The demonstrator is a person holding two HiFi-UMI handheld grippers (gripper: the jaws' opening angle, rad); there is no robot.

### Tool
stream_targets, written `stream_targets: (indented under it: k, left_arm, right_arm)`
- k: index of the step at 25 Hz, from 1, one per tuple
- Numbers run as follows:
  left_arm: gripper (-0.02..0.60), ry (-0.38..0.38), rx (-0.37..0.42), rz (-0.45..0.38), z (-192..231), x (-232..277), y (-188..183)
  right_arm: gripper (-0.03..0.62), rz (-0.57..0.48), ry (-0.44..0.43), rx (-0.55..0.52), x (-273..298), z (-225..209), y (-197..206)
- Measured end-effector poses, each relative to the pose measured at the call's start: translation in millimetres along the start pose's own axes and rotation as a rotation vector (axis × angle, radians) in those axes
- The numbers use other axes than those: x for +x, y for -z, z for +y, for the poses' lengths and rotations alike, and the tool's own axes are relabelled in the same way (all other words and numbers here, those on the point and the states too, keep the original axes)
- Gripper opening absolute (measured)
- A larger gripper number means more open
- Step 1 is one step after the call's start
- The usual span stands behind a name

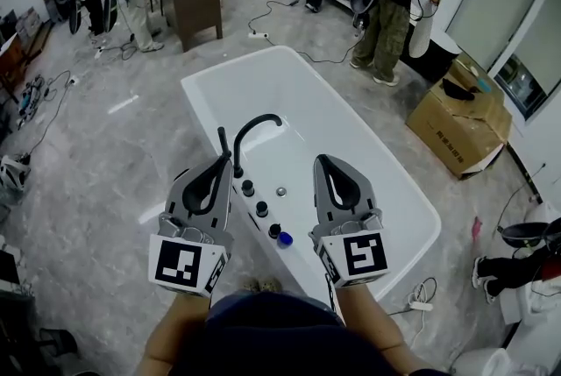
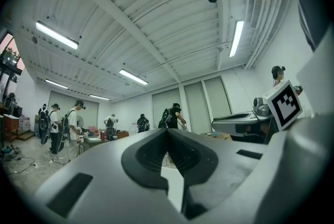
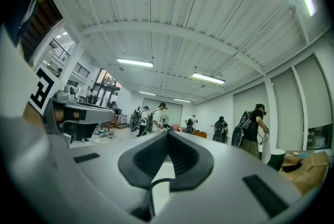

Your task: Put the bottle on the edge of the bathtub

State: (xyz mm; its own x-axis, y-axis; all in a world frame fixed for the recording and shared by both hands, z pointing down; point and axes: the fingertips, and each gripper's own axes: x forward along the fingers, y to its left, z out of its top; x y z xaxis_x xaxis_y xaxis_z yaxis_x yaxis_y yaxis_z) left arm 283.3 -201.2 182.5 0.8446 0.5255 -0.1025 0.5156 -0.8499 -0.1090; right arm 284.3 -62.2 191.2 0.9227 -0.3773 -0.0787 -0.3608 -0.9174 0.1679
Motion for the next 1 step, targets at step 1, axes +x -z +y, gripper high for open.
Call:
stream_targets:
  k: [1]
  left_arm:
    - [0.021,0.001,0.000,-0.001,-1.0,0.6,1.4]
  right_arm:
    - [0.028,-0.011,0.000,-0.005,0.4,-1.0,-0.2]
